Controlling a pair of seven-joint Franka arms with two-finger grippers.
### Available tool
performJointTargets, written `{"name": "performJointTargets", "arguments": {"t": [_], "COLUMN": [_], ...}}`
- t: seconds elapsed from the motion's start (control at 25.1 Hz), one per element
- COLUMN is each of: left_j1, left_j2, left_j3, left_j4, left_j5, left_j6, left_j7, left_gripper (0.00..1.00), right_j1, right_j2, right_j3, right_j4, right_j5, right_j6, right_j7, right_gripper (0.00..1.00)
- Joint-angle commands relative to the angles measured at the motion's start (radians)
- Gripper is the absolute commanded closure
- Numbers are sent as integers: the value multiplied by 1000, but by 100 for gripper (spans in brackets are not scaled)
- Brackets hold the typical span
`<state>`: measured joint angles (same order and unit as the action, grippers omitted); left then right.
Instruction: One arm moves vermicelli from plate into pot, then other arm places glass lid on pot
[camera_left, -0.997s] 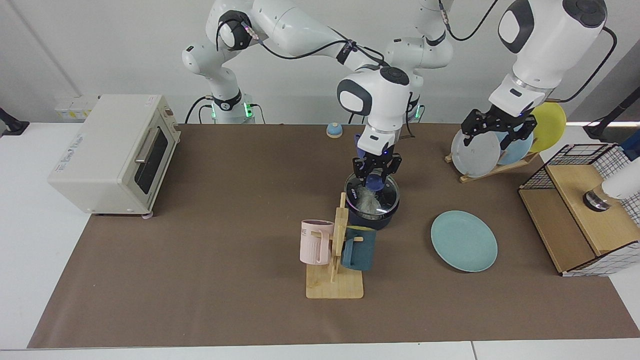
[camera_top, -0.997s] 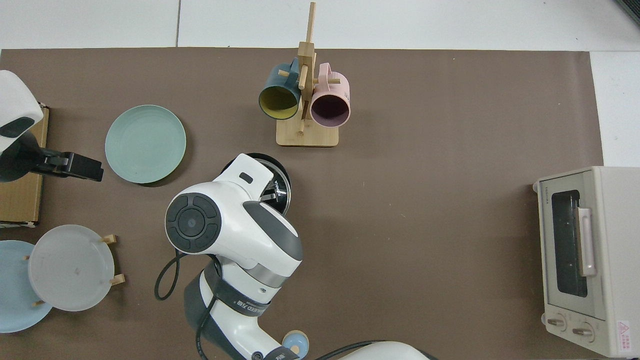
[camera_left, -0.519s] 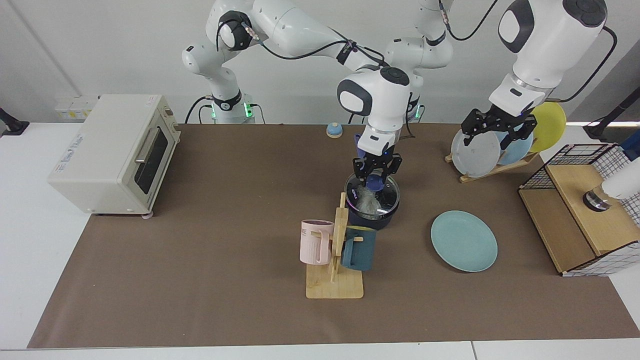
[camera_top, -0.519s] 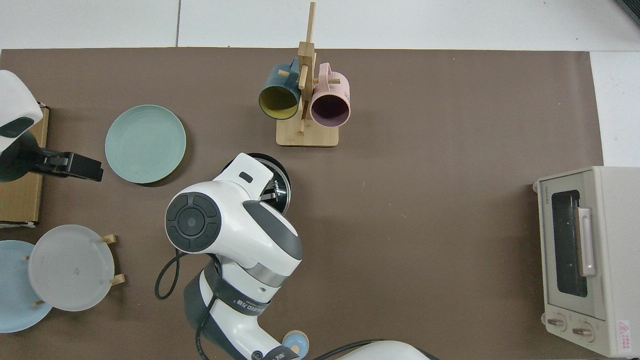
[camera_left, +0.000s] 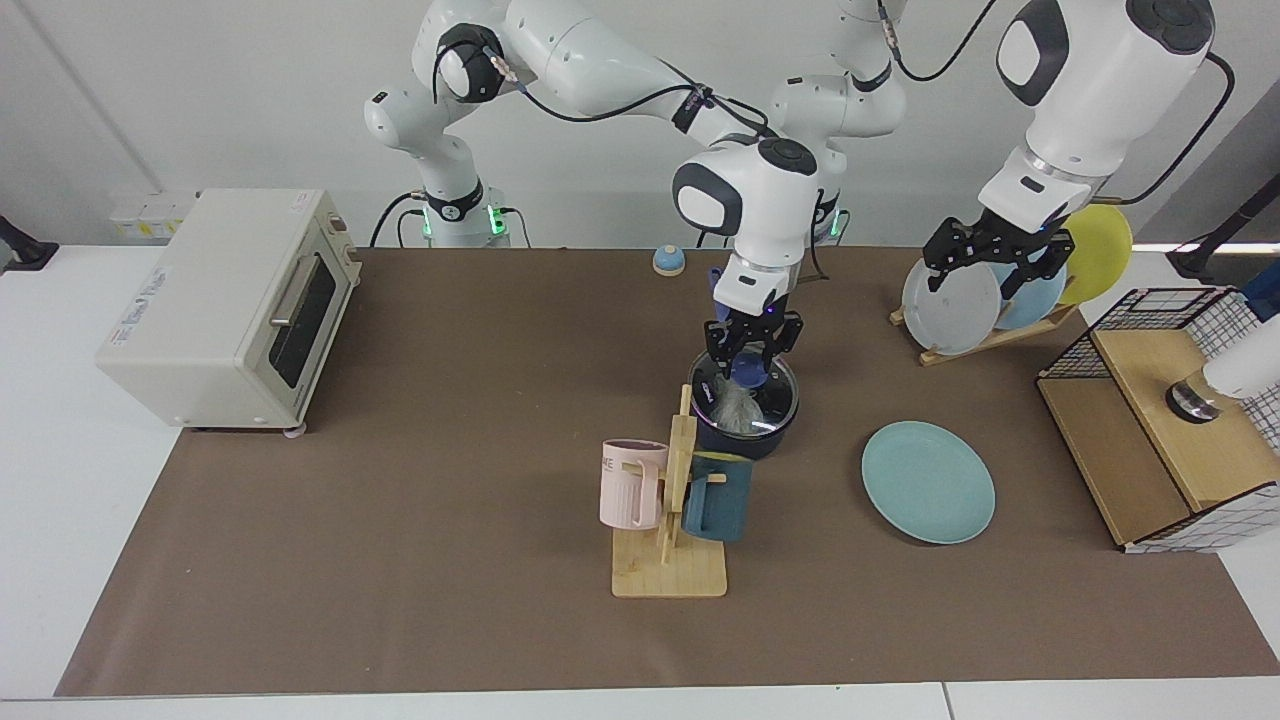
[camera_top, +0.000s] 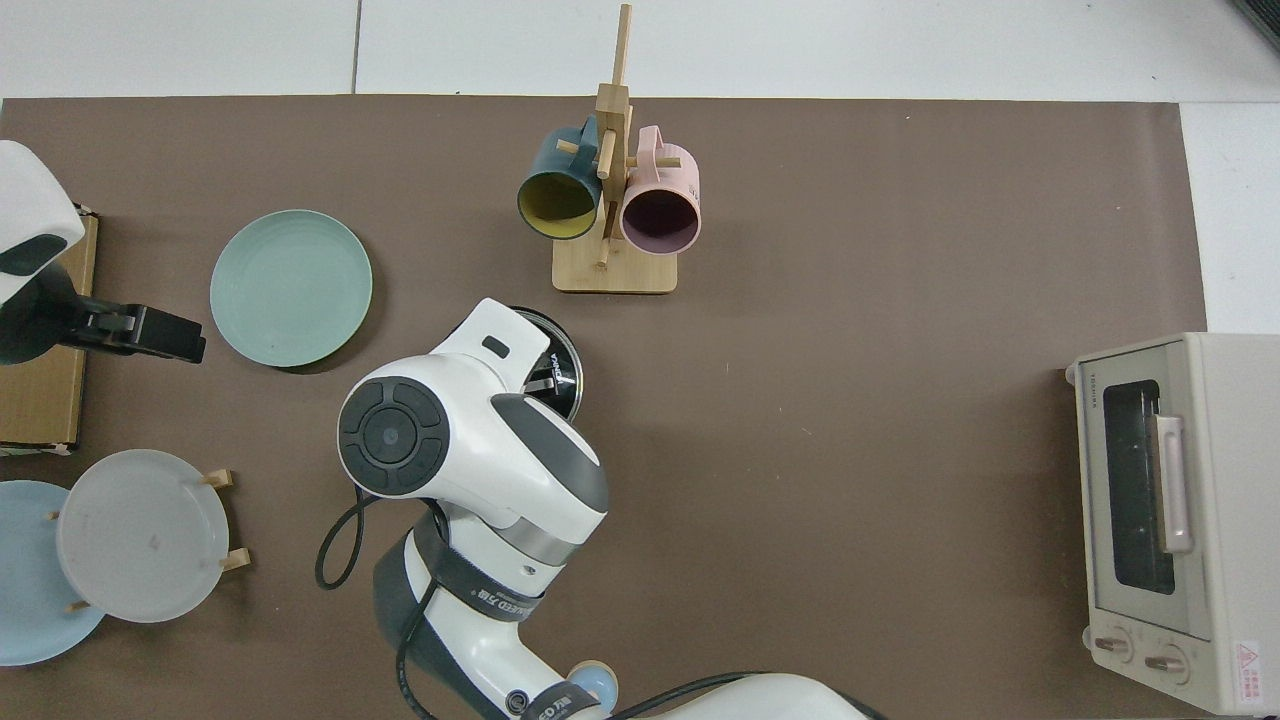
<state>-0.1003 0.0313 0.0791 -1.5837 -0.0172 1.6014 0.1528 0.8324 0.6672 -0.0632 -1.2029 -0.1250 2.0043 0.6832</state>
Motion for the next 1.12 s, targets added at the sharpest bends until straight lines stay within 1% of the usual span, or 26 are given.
{"name": "performJointTargets", "arguments": {"t": [0.0, 0.52, 0.56, 0.6, 0.64, 0.68, 0.88, 0.96, 1.08], "left_j1": [-9, -9, -9, -9, -9, -9, -9, -9, -9], "left_j2": [-16, -16, -16, -16, -16, -16, -16, -16, -16], "left_j3": [11, 11, 11, 11, 11, 11, 11, 11, 11], "left_j4": [-10, -10, -10, -10, -10, -10, -10, -9, -10], "left_j5": [-10, -12, -10, -10, -10, -10, -10, -12, -10], "left_j6": [-8, -8, -8, -9, -9, -8, -9, -9, -9], "left_j7": [16, 14, 14, 14, 14, 16, 14, 16, 14], "left_gripper": [0, 0, 0, 0, 0, 0, 0, 0, 0], "right_j1": [-7, -10, -9, -9, -9, -7, -9, -16, -25], "right_j2": [26, 29, 28, 28, 28, 26, 14, -1, -66], "right_j3": [0, 3, 3, 2, 2, 2, -3, 0, 0], "right_j4": [23, 22, 22, 22, 20, 20, 20, 20, 13], "right_j5": [1, 2, 1, 2, 1, 1, 5, 8, 22], "right_j6": [14, 34, 34, 33, 31, 27, 4, -33, -73], "right_j7": [-28, -27, -27, -27, -27, -27, -28, -28, -21], "right_gripper": [100, 99, 79, 47, 10, 1, 0, 0, 0]}}
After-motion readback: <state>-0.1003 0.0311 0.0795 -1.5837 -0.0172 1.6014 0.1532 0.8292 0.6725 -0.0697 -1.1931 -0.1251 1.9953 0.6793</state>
